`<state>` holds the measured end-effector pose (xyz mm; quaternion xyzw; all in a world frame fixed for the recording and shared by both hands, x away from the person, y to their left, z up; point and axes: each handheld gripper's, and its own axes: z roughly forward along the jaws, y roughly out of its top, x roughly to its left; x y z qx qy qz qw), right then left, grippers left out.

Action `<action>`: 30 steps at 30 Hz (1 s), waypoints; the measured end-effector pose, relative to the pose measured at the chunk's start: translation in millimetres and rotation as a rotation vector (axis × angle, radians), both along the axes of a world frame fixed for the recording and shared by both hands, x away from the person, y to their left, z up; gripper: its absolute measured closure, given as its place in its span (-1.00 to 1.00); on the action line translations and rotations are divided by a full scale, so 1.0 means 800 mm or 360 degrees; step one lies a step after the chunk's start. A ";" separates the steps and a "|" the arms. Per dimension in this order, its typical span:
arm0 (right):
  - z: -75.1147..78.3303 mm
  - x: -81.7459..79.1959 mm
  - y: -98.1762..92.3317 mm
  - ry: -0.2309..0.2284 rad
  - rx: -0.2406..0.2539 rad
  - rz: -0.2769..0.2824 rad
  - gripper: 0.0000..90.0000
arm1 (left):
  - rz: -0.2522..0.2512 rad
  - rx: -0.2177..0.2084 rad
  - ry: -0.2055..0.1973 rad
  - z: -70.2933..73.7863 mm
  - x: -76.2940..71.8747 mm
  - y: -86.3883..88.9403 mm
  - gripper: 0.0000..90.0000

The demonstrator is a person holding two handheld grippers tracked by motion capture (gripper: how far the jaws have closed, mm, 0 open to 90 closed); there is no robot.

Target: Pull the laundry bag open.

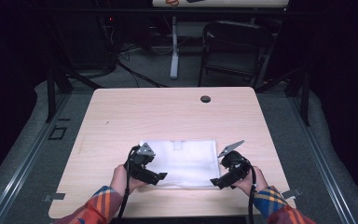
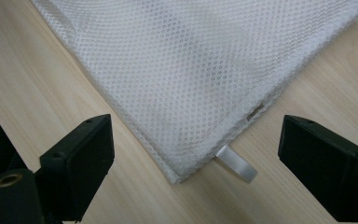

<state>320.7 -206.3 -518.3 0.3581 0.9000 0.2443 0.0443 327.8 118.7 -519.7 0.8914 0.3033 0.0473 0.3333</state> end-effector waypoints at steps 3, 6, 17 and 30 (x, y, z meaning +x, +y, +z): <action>0.000 0.000 0.000 0.0006 0.0001 -0.0005 -0.73 | -0.0046 0.0030 0.0017 -0.006 0.000 -0.012 -0.61; 0.000 -0.001 0.000 0.0002 0.0009 -0.0011 -0.69 | -0.0109 0.0058 0.0044 -0.013 0.001 -0.027 -0.53; 0.000 0.000 0.003 0.0017 0.0000 0.0009 -0.68 | -0.0231 0.0157 0.0135 -0.042 0.004 -0.056 -0.40; 0.001 0.001 -0.001 0.0007 0.0028 -0.0014 -0.67 | -0.0223 0.0225 0.0047 -0.051 0.003 -0.061 0.13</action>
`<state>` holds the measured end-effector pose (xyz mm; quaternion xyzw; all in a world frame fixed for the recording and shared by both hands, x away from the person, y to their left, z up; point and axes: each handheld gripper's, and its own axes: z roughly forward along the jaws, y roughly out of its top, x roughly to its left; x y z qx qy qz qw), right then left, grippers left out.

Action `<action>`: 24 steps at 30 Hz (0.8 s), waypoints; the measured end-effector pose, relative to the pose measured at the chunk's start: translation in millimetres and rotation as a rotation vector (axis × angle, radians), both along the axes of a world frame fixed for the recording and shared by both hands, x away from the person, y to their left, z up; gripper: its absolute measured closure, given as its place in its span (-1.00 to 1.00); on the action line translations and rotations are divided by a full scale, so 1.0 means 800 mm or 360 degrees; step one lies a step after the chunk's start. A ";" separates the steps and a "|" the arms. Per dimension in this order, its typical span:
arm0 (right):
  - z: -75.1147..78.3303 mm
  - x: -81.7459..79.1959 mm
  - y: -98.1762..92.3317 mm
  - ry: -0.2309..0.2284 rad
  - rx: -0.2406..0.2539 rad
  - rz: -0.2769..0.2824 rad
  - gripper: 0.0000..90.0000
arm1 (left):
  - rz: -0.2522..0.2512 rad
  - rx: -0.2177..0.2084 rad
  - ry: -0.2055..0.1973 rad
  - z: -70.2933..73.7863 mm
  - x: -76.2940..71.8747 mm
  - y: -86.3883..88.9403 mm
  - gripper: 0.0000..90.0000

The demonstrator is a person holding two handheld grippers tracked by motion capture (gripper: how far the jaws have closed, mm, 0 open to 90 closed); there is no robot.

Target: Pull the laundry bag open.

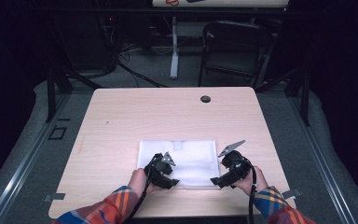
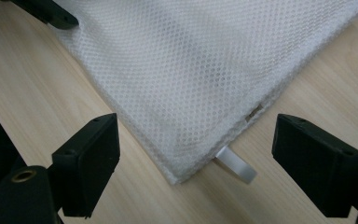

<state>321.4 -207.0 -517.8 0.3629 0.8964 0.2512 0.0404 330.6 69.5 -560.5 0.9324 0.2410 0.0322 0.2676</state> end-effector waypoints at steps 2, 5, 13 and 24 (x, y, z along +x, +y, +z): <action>-0.003 0.003 0.004 0.0011 0.0004 0.0006 -0.67 | 0.0002 -0.0008 -0.0004 0.000 -0.001 0.000 0.21; -0.002 0.001 0.008 -0.0019 -0.0025 0.0024 -0.66 | -0.0003 -0.0005 -0.0014 0.000 -0.001 0.001 0.38; -0.001 0.002 -0.001 -0.0012 0.0001 -0.0003 -0.65 | -0.0047 0.0020 -0.0033 0.002 -0.004 -0.004 0.70; 0.001 -0.002 0.008 -0.0045 0.0000 0.0035 -0.44 | -0.0051 -0.0007 -0.0028 0.005 0.000 -0.003 0.94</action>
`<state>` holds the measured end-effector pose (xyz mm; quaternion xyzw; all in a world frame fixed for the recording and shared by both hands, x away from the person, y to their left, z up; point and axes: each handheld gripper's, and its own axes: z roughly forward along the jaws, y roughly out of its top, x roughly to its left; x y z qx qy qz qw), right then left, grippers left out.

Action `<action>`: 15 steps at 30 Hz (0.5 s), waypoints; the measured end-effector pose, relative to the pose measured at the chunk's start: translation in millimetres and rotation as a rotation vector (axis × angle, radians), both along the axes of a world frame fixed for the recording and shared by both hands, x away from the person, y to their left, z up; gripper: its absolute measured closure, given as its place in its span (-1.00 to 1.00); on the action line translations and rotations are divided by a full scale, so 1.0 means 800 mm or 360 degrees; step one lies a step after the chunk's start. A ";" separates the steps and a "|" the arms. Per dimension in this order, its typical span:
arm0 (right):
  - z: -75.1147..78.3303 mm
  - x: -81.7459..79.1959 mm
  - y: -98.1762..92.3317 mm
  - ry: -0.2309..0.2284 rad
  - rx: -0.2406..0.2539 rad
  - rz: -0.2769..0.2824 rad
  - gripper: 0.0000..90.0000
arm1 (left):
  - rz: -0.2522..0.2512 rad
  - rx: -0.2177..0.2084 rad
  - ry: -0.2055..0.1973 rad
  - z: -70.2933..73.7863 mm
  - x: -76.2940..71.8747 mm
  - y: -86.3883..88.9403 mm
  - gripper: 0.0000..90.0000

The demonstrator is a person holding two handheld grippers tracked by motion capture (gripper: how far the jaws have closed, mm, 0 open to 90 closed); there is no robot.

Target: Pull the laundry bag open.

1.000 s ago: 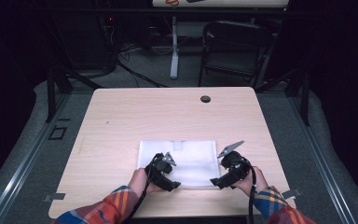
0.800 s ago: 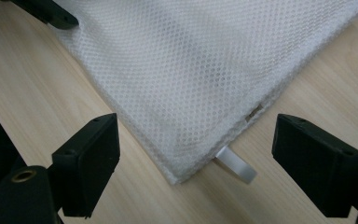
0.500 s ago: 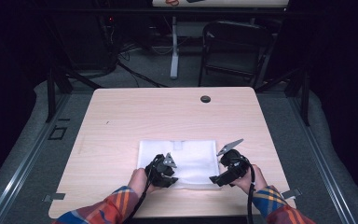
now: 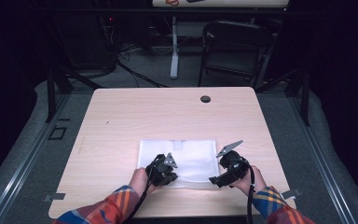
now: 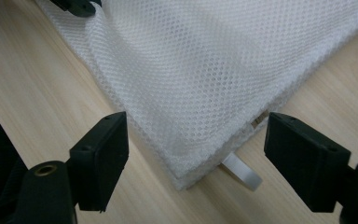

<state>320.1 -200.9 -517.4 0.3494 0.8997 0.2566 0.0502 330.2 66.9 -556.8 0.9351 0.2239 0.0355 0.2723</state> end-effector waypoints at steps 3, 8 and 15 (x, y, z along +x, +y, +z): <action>0.002 -0.004 0.004 -0.0010 0.0020 0.0006 -0.30 | 0.0018 -0.0016 0.0008 0.004 0.002 0.001 0.95; 0.008 -0.010 0.006 -0.0086 0.0062 0.0030 0.20 | 0.0053 -0.0056 -0.0020 0.013 0.005 0.002 0.96; 0.015 -0.022 0.022 -0.0129 0.0090 0.0106 0.84 | 0.0095 -0.0077 -0.0032 0.020 0.006 0.001 0.97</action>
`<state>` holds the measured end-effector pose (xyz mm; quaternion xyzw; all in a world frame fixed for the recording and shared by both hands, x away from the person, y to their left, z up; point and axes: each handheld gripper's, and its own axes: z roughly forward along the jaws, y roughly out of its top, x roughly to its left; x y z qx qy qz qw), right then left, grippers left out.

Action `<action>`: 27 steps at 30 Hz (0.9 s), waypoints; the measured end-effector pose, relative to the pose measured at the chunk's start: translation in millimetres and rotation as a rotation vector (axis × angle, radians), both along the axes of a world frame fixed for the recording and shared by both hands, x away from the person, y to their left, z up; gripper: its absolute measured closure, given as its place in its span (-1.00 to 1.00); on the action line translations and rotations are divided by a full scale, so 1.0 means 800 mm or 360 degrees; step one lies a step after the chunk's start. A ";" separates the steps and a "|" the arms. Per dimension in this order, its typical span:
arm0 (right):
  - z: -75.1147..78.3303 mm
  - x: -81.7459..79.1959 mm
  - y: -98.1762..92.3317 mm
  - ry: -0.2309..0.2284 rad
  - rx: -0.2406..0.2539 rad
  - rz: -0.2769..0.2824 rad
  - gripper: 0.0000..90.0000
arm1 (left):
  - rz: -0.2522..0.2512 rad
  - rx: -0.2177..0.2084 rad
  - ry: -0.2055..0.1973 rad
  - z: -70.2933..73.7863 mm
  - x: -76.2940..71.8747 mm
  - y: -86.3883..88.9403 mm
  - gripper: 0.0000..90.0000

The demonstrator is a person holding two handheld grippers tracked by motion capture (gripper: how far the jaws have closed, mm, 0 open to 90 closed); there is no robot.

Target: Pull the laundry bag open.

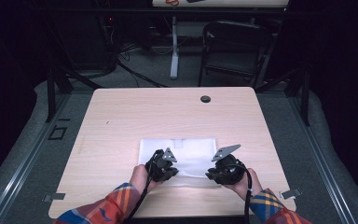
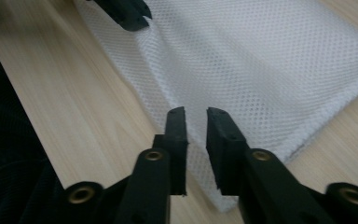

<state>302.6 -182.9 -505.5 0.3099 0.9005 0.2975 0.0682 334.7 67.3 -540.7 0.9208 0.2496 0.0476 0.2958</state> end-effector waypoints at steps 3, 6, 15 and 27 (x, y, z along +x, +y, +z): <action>-0.002 -0.005 0.009 -0.0002 -0.0008 0.0035 0.98 | 0.0018 -0.0022 -0.0009 0.003 0.000 0.002 0.97; -0.003 -0.008 0.014 -0.0025 -0.0010 0.0064 1.00 | 0.0048 -0.0040 -0.0059 0.012 0.000 0.002 0.97; -0.020 -0.001 0.039 -0.0074 -0.0067 0.0102 1.00 | 0.0072 -0.0075 -0.0094 0.022 0.000 0.005 0.97; -0.059 0.009 0.076 -0.0153 -0.0150 0.0155 1.00 | 0.0112 -0.0070 -0.0087 0.024 0.002 0.005 0.97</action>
